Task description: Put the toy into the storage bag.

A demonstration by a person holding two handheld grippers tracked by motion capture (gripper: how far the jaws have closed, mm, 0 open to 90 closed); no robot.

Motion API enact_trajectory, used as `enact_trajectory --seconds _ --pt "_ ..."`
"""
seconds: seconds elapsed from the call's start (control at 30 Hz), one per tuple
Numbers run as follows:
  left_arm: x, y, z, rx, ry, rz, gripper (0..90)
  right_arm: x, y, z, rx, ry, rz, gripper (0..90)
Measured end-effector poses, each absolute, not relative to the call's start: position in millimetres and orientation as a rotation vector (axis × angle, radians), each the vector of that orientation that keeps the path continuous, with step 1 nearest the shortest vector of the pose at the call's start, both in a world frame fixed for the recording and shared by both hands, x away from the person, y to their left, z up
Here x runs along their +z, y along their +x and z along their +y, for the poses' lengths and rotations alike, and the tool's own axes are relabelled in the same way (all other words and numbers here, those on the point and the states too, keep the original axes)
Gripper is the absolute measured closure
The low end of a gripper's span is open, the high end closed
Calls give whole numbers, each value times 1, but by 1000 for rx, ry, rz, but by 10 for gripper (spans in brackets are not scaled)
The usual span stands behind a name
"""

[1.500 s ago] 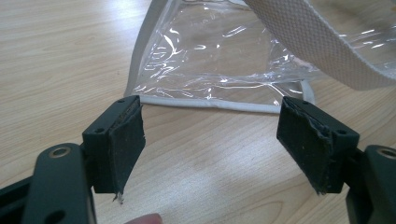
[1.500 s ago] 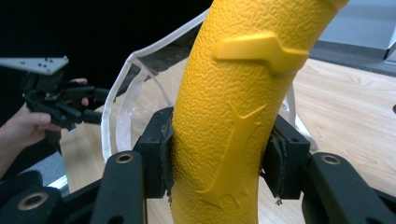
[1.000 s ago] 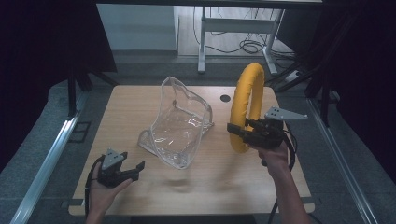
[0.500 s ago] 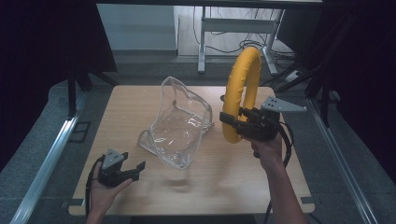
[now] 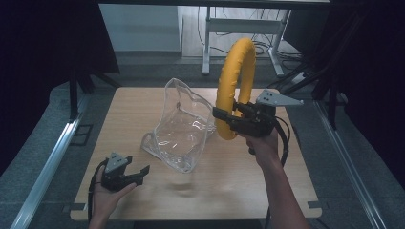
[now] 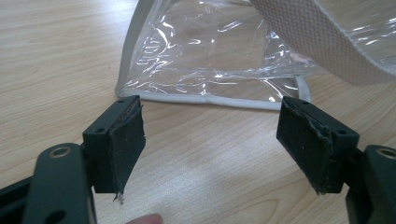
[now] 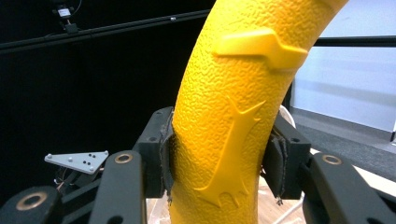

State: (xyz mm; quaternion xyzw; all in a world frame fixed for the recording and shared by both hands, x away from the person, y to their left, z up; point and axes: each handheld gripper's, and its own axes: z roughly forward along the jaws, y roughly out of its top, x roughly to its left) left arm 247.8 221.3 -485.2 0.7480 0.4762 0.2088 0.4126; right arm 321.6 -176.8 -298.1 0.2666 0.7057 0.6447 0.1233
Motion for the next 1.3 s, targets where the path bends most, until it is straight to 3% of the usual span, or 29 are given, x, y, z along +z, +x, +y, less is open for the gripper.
enact_trajectory --seconds 1.3 --pt "-486 248 221 518 1895 1192 235 -269 318 -116 1949 605 2104 498"
